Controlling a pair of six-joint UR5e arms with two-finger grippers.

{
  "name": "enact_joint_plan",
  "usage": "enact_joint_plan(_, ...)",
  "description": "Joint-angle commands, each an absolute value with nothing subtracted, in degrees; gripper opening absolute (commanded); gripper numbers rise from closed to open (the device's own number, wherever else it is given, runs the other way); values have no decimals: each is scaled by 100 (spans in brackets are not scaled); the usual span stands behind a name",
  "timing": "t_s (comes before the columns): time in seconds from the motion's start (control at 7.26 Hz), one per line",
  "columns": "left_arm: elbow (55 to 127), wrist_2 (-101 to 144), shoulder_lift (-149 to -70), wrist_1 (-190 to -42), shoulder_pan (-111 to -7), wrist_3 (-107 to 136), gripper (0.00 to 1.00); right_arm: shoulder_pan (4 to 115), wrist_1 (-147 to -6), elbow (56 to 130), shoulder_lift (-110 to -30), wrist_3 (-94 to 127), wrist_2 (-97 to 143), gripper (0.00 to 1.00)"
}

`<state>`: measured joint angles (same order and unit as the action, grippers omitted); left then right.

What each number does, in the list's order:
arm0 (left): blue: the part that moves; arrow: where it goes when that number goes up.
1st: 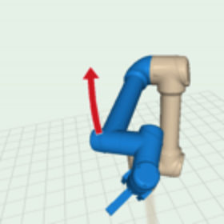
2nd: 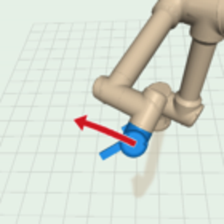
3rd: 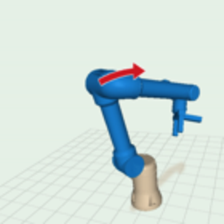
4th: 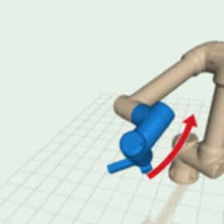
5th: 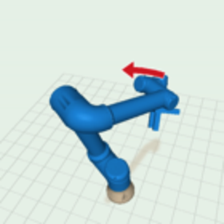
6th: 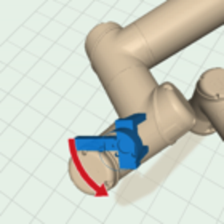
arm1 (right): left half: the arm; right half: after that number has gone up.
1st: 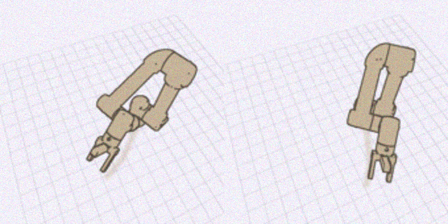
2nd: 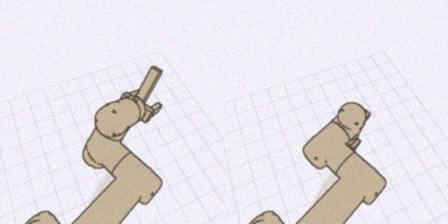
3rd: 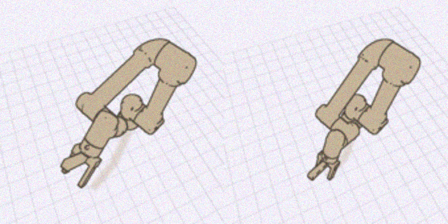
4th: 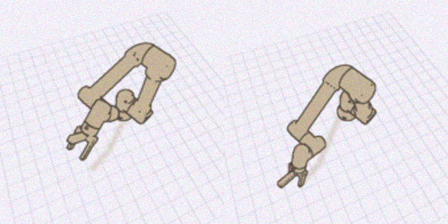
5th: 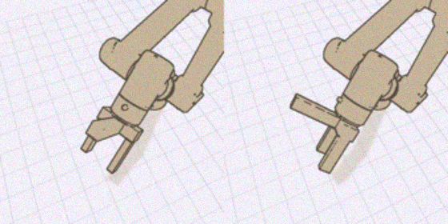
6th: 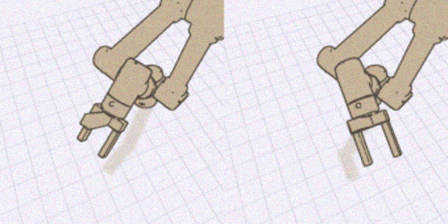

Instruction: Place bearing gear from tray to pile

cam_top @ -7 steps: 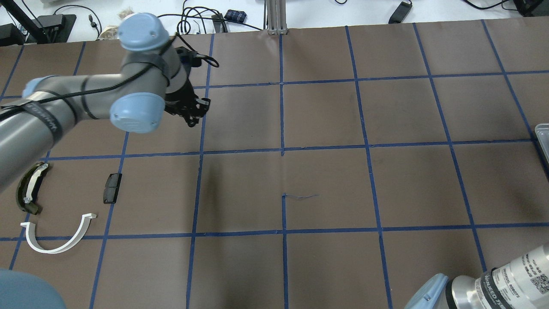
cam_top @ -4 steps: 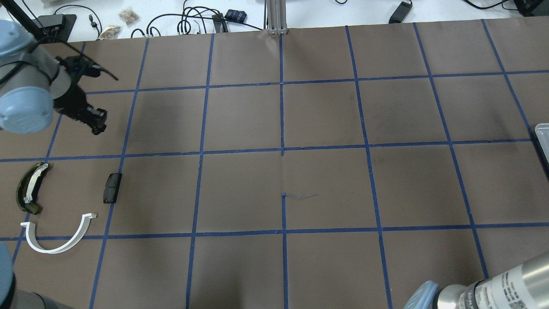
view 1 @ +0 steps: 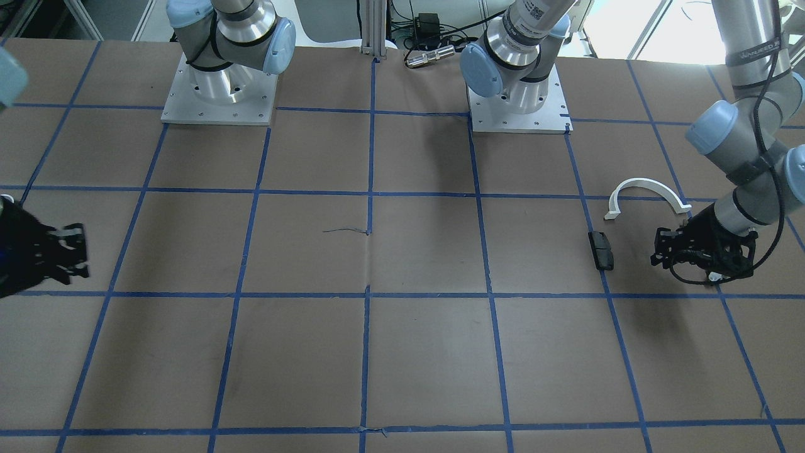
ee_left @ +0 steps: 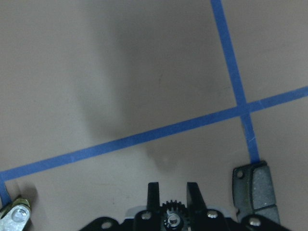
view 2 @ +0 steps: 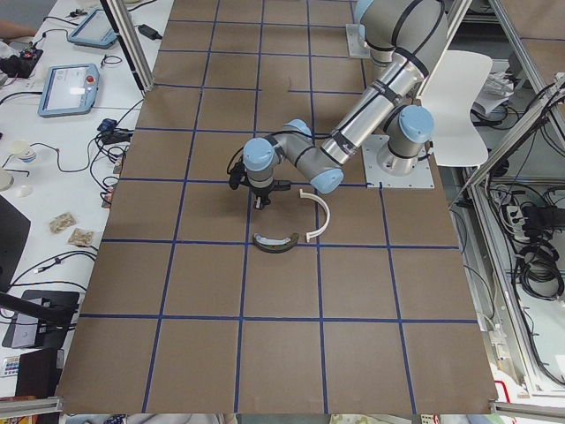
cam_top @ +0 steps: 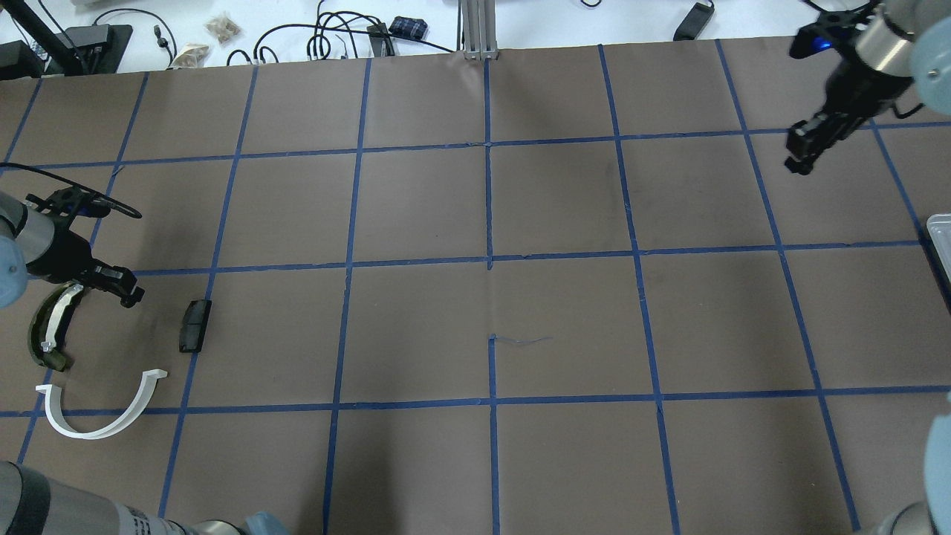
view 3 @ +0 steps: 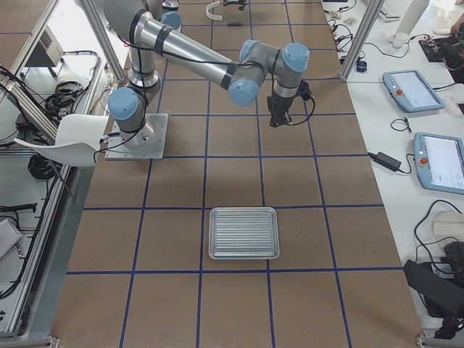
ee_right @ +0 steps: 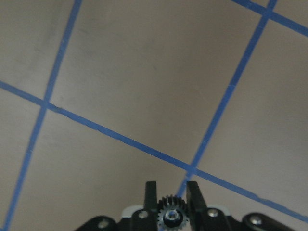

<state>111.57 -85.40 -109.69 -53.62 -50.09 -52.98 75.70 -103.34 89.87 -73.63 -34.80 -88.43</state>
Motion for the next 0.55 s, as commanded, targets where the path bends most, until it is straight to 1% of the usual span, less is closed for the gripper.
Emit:
enact_joint_plan(0.0,11338,-8543,-11126,-4984,-4939,-5274,83,9474,-10649,9061,-7121,-268,-8816,2)
enact_joint_plan(0.14,11338,-8560,-11066,-5201,-5053,-5160,92,10188,-11375,9227,-6858,737,-8815,2)
enact_joint_plan(0.28,11138,-8552,-10778,-5560,-5280,-4942,96,10561,-12304,9542,-6455,1373,-8815,3)
enact_joint_plan(0.41,10770,-8526,-10741,-5981,-5804,-4687,96,10730,-13410,9849,-6094,1702,-8789,7)
